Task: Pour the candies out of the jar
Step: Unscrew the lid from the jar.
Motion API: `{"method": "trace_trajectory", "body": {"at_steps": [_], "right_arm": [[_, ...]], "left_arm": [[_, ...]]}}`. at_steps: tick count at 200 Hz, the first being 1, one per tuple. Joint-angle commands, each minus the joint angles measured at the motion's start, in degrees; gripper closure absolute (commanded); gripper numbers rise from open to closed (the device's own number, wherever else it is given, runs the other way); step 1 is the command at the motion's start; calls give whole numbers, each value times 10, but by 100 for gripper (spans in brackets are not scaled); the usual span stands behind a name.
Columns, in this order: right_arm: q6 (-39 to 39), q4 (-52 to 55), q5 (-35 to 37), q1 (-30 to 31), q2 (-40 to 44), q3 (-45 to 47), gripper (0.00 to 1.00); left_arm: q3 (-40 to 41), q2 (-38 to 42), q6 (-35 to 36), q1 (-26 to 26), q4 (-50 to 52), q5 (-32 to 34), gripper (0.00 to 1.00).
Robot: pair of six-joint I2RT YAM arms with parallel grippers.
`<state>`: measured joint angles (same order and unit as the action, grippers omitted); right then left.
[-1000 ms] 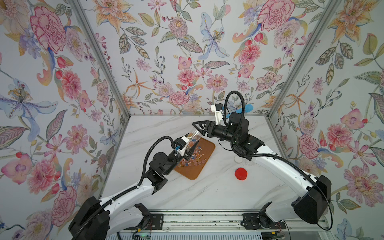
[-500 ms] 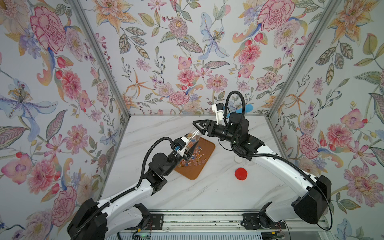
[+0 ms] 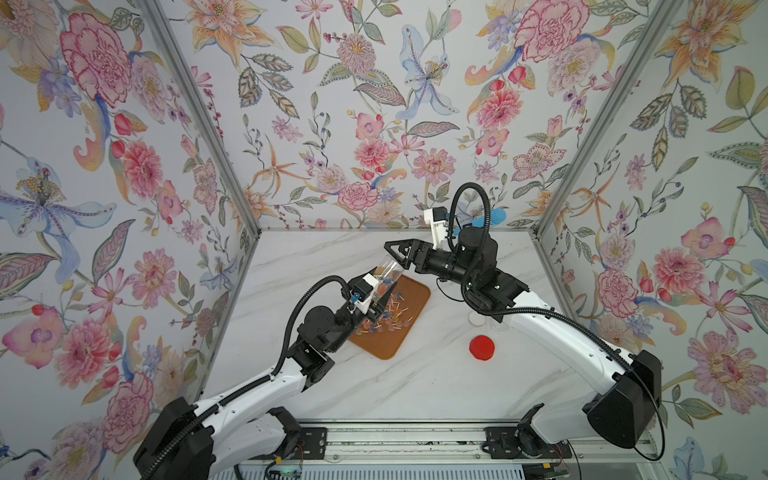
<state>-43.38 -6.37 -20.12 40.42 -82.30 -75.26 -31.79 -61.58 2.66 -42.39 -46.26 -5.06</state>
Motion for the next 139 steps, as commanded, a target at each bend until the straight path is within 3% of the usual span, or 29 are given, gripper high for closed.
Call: {"method": "trace_trajectory", "body": {"at_steps": [1,33,71,104,139], "right_arm": [[-12,-25,-11,1,-5,7,19],[-16,-29,-17,0,-6,7,18],[-21,-45,-33,-3,-12,14,7],[-27,-63,-40,-4,-14,20,6],[-36,-82,-41,-4,-11,29,24]], "left_arm": [[-3,10,10,-7,-32,13,100],[-1,12,10,-8,-35,15,100],[1,17,12,-8,-38,19,100],[4,20,11,-9,-38,22,100],[4,13,10,-9,-38,21,100]]}}
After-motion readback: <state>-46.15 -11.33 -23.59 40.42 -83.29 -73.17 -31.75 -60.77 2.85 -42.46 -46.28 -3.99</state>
